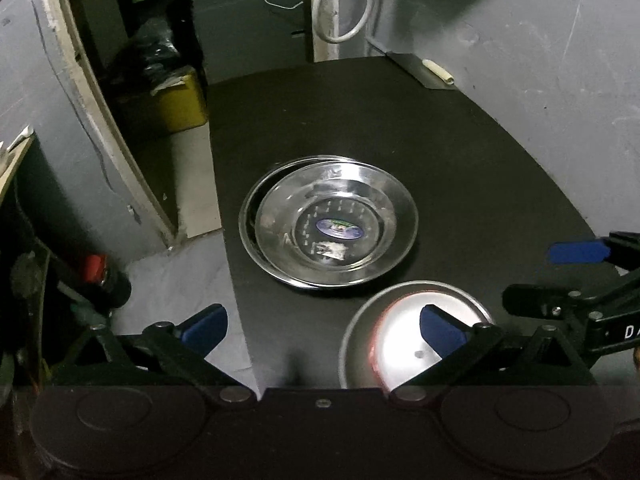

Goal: Organize plates and bowls
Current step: 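Move both open grippers to the rim of the steel bowl stack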

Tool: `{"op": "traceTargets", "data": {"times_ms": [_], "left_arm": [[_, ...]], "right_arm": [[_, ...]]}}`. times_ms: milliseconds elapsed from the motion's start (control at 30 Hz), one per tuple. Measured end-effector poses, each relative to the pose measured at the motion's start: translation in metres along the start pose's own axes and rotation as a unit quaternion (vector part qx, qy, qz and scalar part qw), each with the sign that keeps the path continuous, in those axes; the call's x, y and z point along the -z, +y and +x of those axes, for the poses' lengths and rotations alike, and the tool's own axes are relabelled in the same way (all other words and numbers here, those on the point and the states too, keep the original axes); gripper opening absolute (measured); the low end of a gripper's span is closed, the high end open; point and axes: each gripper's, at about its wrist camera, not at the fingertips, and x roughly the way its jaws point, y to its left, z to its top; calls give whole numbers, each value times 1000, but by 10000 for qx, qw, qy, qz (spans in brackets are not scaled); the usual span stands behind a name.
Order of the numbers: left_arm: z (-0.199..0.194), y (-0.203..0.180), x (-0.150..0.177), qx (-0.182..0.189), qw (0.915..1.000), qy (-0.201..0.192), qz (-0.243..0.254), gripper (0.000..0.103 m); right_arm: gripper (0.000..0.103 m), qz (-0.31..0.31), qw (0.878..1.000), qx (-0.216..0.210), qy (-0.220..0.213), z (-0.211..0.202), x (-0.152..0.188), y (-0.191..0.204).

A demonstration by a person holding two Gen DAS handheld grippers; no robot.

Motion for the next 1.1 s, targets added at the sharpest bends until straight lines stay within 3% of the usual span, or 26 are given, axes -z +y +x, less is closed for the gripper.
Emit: {"op": "traceTargets", "data": {"times_ms": [233,500,700,867,1100], "left_arm": [[1,35,-5,173,9994,-289,-96,102],[7,61,8,464,9981,-347,-189,102],[6,80,25,282,9985,-340,-320,102],[5,88,34,199,9984,-364,-395,102],[10,80,45,236,9990,-269,-279,102]], "right_arm": [[103,-201,9980,594,66,-5,-7,26],[103,-407,9918,1141,402,-4,-1,53],[103,-757,9828,1516,728,4,23,76],[103,-896,9800,1695,531,-2,35,88],[103,-901,9805,1638,598,4,33,85]]}}
